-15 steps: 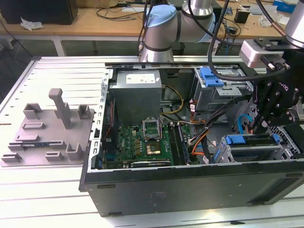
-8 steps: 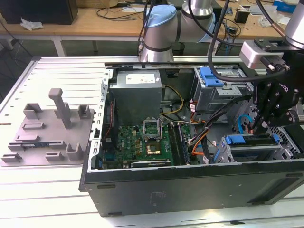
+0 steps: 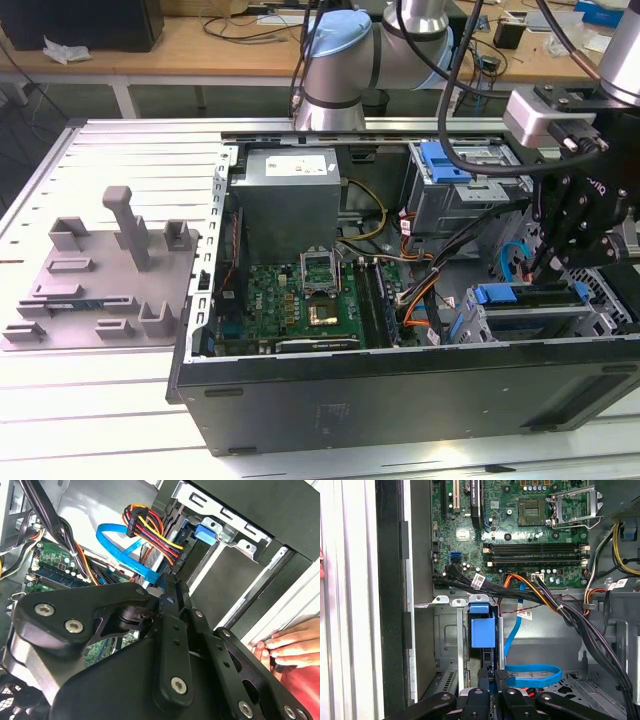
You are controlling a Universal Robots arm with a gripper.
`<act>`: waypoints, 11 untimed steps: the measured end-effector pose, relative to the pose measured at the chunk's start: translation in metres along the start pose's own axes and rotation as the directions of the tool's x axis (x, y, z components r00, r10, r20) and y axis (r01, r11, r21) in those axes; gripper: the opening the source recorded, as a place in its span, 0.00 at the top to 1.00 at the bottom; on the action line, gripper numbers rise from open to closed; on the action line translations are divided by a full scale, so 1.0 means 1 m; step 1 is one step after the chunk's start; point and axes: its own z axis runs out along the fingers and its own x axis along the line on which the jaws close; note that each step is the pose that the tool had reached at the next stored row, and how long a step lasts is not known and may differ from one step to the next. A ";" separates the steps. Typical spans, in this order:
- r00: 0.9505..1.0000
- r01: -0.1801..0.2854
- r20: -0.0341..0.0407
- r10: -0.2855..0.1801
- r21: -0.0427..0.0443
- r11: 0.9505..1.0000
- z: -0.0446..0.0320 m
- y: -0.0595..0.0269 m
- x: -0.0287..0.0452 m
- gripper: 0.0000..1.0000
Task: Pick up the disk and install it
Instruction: 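Insert the second disk wire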
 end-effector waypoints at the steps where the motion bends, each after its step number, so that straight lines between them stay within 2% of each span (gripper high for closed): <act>1: 1.000 0.000 0.000 0.000 0.000 1.000 0.0002 0.0000 0.0000 0.84; 11: 1.000 0.000 0.000 0.000 0.000 1.000 0.0022 -0.0003 -0.0001 0.84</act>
